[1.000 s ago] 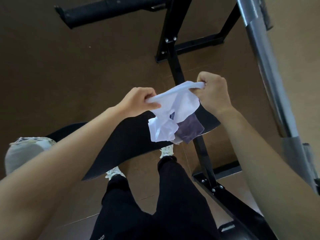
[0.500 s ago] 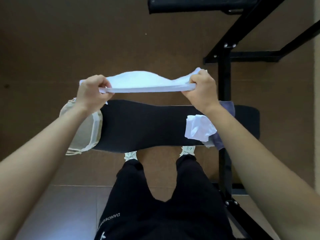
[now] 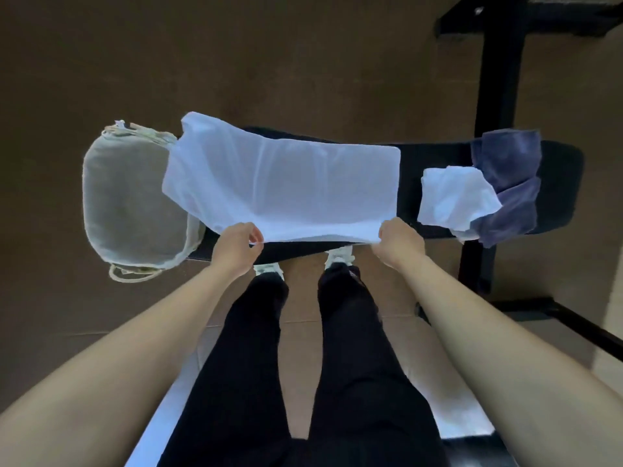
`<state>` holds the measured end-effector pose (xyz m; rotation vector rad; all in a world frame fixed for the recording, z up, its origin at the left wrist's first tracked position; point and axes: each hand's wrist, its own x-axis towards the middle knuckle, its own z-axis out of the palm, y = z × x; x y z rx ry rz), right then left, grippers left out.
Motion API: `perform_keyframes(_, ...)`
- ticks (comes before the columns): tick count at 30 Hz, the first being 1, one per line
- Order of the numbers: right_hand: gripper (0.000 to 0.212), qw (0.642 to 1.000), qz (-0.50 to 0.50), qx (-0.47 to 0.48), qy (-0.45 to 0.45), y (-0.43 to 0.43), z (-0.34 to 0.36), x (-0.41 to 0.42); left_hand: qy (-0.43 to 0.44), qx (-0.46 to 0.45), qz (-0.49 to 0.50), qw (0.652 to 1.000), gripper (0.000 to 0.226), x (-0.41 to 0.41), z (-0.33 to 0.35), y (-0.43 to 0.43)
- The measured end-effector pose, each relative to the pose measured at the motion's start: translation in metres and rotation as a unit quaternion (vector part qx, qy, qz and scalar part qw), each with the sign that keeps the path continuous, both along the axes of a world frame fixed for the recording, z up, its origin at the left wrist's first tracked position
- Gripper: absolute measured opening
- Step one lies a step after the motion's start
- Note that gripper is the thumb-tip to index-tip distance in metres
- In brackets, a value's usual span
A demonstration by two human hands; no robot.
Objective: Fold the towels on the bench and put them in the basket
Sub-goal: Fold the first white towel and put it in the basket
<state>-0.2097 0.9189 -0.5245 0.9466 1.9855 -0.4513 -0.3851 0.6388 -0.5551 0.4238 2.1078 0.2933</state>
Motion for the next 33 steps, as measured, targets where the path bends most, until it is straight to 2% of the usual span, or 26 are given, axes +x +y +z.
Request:
perform_keyframes(3, 0.021, 0.994, -0.024, -0.063, -0.091, -0.009, -0.022, 0.008, -0.067, -0.053, -0.003, 0.996, 0.008, 0.013, -0.023, -0.007)
perform_keyframes(5, 0.008, 0.994, -0.024, -0.078, -0.079, -0.012, -0.037, 0.007, -0.11, -0.092, -0.04, 0.989, 0.014, 0.019, -0.033, -0.009)
perform_keyframes(7, 0.032, 0.996, -0.046, -0.07, 0.013, -0.014, -0.055, 0.0, -0.068, -0.103, -0.053, 0.991, 0.02, 0.018, -0.04, -0.007)
perform_keyframes(9, 0.048, 0.987, -0.064, -0.054, 0.136, -0.02, -0.07, -0.014, 0.047, -0.051, -0.021, 0.997, 0.026, 0.014, -0.049, -0.001)
perform_keyframes(11, 0.068, 0.978, -0.05, -0.027, 0.202, -0.028, -0.086, -0.031, 0.147, 0.015, -0.028, 0.989, 0.042, 0.006, -0.061, 0.007)
perform_keyframes(13, 0.092, 0.981, -0.036, -0.023, 0.191, -0.035, -0.106, -0.043, 0.178, 0.001, -0.05, 0.983, 0.066, -0.005, -0.076, 0.016)
perform_keyframes(15, 0.108, 0.986, -0.02, -0.026, 0.163, -0.04, -0.126, -0.048, 0.152, -0.047, -0.041, 0.986, 0.086, -0.015, -0.089, 0.022)
perform_keyframes(20, 0.135, 0.991, -0.003, 0.003, 0.135, -0.012, -0.143, -0.033, 0.139, -0.101, -0.02, 0.985, 0.109, -0.001, -0.1, 0.034)
perform_keyframes(24, 0.141, 0.992, 0.011, 0.013, 0.128, 0.039, -0.141, -0.013, 0.14, -0.12, -0.015, 0.983, 0.113, 0.033, -0.097, 0.042)
perform_keyframes(30, 0.14, 0.991, 0.023, 0.034, 0.128, 0.067, -0.134, -0.003, 0.086, -0.179, 0.118, 0.973, 0.114, 0.052, -0.088, 0.044)
perform_keyframes(33, 0.136, 0.988, 0.041, 0.026, 0.144, 0.054, -0.133, -0.007, 0.118, -0.168, 0.1, 0.974, 0.112, 0.043, -0.08, 0.057)
